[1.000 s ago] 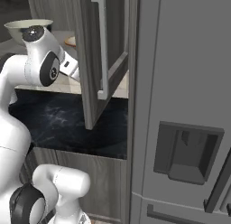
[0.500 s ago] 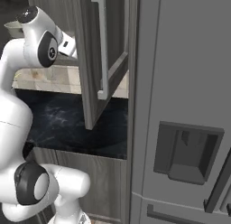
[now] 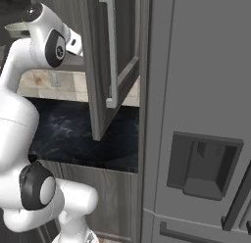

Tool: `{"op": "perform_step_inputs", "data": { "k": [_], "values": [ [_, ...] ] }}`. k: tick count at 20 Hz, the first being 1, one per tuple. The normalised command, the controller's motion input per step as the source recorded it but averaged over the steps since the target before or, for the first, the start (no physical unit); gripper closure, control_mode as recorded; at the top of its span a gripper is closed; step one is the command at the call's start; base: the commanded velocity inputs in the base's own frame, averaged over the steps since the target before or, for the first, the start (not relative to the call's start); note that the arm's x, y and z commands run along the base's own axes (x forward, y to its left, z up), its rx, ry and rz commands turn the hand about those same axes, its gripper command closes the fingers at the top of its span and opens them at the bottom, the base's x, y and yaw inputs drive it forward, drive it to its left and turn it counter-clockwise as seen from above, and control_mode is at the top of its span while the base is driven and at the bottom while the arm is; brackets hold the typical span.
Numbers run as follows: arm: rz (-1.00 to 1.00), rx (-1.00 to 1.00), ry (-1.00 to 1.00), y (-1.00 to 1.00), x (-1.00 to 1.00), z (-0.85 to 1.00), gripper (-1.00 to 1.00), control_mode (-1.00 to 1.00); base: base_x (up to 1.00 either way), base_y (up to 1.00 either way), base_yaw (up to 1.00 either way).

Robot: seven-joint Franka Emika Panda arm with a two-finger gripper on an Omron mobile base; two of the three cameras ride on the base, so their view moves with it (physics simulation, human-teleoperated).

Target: Pick up the bowls from the cabinet and place each bowl in front of a stool on the dining counter.

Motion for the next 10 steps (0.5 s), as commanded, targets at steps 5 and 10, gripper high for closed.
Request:
{"op": "perform_step_inputs", "data": {
  "k": [5,10],
  "values": [
    [-0.08,0.05,-0.01,0.00,0.10,0.23,-1.00,-1.00,0.00,0.00,0.00],
    [-0.07,0.12,-0.01,0.00,0.12,0.04,-1.00,-1.00,0.00,0.00,0.00]
  ]
}}
